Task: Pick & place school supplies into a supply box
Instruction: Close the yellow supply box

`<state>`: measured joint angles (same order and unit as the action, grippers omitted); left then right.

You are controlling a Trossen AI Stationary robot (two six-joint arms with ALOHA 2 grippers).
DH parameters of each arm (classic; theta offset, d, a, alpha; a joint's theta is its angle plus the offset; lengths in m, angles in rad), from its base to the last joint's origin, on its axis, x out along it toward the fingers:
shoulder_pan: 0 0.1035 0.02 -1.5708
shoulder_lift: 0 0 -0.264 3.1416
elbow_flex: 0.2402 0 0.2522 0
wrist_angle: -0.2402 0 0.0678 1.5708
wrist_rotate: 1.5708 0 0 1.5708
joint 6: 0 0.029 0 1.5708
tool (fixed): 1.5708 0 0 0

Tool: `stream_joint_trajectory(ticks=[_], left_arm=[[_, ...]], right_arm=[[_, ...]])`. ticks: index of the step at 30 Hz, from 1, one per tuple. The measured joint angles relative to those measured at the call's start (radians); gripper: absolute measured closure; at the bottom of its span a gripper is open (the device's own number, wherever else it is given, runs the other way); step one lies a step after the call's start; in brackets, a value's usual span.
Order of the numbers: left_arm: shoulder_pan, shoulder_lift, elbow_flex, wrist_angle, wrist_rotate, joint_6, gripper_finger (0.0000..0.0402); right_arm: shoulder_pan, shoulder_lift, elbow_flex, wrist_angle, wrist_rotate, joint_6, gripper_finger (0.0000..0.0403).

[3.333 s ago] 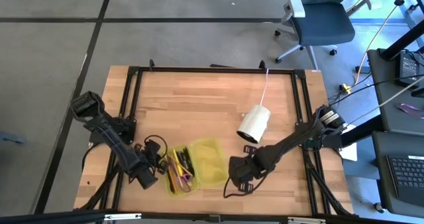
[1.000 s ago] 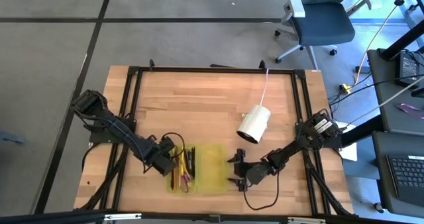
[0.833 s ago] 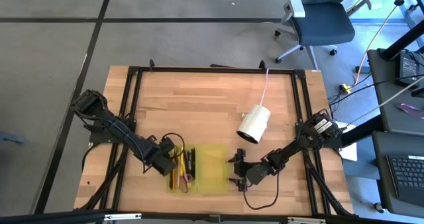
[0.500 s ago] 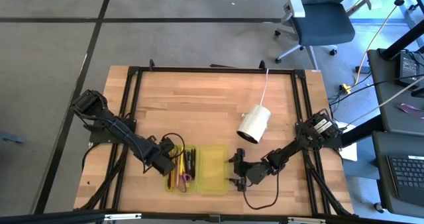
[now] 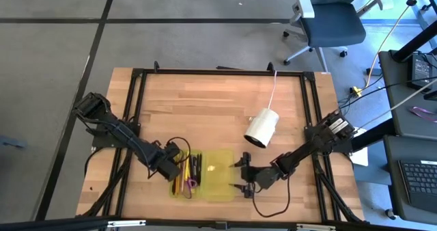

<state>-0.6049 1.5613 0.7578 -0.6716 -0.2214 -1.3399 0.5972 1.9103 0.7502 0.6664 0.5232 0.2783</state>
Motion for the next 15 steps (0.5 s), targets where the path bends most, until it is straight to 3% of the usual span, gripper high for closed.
stream_joint_trajectory(ticks=[6, 15], left_arm=[[-0.004, 0.000, 0.000, 0.028, 0.003, -0.001, 0.0400], [-0.004, 0.000, 0.000, 0.174, -0.034, -0.009, 0.0400]], right_arm=[[-0.010, -0.031, 0.013, 0.032, 0.000, -0.004, 0.0052], [-0.074, -0.024, 0.161, -0.033, -0.010, -0.132, 0.0052]])
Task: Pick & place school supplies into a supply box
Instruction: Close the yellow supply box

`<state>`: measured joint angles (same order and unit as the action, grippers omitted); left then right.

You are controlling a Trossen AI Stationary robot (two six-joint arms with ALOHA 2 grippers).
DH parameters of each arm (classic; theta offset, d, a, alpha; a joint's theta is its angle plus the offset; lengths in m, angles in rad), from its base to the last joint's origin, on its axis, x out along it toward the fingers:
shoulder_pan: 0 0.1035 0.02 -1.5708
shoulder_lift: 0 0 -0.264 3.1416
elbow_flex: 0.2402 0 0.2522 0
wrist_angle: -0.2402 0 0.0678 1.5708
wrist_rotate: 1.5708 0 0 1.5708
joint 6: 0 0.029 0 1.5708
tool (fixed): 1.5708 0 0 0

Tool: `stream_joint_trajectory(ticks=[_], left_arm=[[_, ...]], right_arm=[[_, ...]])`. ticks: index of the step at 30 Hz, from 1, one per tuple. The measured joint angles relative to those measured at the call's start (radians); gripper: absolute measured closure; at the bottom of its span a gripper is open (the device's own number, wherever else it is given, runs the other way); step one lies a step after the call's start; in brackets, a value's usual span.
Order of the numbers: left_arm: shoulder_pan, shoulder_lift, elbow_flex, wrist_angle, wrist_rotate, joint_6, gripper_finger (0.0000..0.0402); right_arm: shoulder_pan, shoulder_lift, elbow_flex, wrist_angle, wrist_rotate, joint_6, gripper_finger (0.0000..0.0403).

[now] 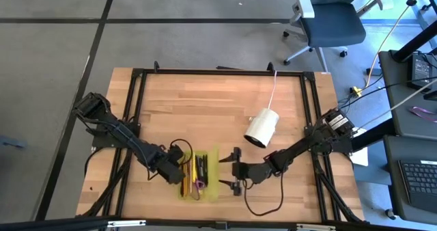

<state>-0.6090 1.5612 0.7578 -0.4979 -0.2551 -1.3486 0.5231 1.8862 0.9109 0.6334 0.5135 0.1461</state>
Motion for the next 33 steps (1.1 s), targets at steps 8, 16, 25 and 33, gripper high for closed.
stream_joint_trajectory(ticks=[8, 16, 25, 33], left_arm=[[0.010, 0.000, 0.000, 0.139, -0.134, 0.014, 0.0400], [0.030, 0.000, 0.000, 0.197, -0.145, 0.045, 0.0398], [0.029, 0.000, 0.000, 0.169, -0.128, 0.045, 0.0398], [0.028, -0.036, 0.000, 0.013, -0.017, 0.050, 0.0398]], right_arm=[[-0.049, 0.033, 0.067, -0.038, -0.087, 0.006, 0.0052], [-0.074, 0.076, 0.126, -0.077, -0.126, 0.029, 0.0052], [-0.112, 0.087, 0.144, -0.166, -0.179, 0.107, 0.0052], [-0.114, 0.105, 0.144, -0.155, -0.202, 0.107, 0.0052]])
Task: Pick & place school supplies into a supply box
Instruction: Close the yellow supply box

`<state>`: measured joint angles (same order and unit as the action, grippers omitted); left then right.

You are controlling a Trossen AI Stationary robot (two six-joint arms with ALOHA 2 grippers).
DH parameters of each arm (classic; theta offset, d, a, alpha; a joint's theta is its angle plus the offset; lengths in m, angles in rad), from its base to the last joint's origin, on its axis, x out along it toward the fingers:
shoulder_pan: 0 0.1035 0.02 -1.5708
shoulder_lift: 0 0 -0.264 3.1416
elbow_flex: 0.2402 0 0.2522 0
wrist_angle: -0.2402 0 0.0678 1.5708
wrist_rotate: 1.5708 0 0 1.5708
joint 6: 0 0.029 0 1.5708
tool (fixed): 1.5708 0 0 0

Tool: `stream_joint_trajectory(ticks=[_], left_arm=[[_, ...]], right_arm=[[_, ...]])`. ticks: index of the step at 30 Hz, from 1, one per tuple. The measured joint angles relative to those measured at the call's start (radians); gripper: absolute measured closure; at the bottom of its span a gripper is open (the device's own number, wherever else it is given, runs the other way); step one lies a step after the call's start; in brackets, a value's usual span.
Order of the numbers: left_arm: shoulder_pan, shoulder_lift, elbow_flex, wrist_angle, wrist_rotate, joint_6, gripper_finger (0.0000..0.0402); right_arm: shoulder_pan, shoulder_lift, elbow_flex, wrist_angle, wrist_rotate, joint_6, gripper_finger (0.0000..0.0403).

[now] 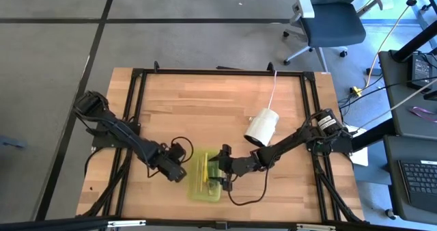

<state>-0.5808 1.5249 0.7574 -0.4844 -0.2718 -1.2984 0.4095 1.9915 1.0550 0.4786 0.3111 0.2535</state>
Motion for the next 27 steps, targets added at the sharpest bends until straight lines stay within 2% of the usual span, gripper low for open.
stream_joint_trajectory(ticks=[5, 10, 17, 22, 27], left_arm=[[0.000, -0.075, 0.000, -0.116, 0.006, -0.013, 0.0398], [0.000, -0.170, 0.000, -0.138, -0.089, -0.004, 0.0398], [0.000, -0.267, 0.000, -0.008, -0.201, 0.127, 0.0398], [0.000, -0.277, 0.000, 0.141, -0.211, 0.295, 0.0398], [0.000, -0.277, 0.000, 0.228, -0.204, 0.366, 0.0398]], right_arm=[[0.000, 0.000, 0.004, 0.000, 0.003, 0.026, 0.0052], [0.000, 0.000, 0.033, -0.010, 0.006, -0.007, 0.0052], [0.000, 0.034, 0.091, -0.097, 0.009, -0.012, 0.0052], [0.000, 0.106, 0.195, -0.211, 0.005, 0.008, 0.0052], [0.000, 0.173, 0.342, -0.406, 0.012, 0.044, 0.0052]])
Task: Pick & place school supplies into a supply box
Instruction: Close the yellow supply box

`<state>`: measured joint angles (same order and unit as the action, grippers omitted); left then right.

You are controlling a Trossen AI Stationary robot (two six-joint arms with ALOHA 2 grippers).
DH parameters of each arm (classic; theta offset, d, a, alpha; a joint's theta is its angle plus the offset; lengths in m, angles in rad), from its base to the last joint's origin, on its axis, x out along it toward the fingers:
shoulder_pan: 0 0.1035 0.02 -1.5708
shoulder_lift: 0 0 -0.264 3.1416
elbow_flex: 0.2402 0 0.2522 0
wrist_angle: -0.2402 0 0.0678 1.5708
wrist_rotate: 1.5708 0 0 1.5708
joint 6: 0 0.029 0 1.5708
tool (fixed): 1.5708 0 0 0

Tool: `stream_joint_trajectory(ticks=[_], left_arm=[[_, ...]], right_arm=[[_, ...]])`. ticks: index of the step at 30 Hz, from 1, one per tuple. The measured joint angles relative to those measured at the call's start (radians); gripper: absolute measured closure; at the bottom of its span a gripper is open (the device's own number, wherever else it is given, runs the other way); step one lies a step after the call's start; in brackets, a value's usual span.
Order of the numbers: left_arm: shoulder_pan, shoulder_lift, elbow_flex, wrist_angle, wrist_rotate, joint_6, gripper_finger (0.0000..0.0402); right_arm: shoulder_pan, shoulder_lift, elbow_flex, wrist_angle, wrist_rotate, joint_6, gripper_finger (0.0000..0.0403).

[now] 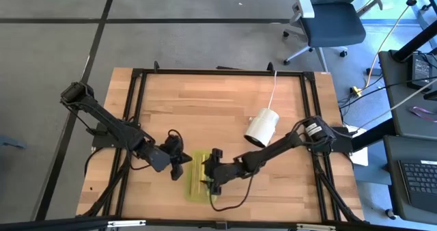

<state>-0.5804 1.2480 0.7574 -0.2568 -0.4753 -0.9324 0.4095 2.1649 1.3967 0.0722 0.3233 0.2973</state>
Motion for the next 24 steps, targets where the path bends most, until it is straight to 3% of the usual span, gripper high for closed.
stream_joint_trajectory(ticks=[9, 19, 24], left_arm=[[0.000, 0.000, 0.000, 0.001, 0.153, 0.037, 0.0398], [0.000, 0.000, 0.000, -0.028, 0.155, 0.030, 0.0398], [0.000, 0.028, 0.000, 0.054, 0.130, 0.086, 0.0398]], right_arm=[[0.000, 0.032, 0.116, -0.186, -0.015, 0.017, 0.0052], [-0.001, 0.054, 0.116, -0.217, -0.046, 0.048, 0.0052], [-0.002, 0.060, 0.116, -0.217, -0.050, 0.052, 0.0052]])
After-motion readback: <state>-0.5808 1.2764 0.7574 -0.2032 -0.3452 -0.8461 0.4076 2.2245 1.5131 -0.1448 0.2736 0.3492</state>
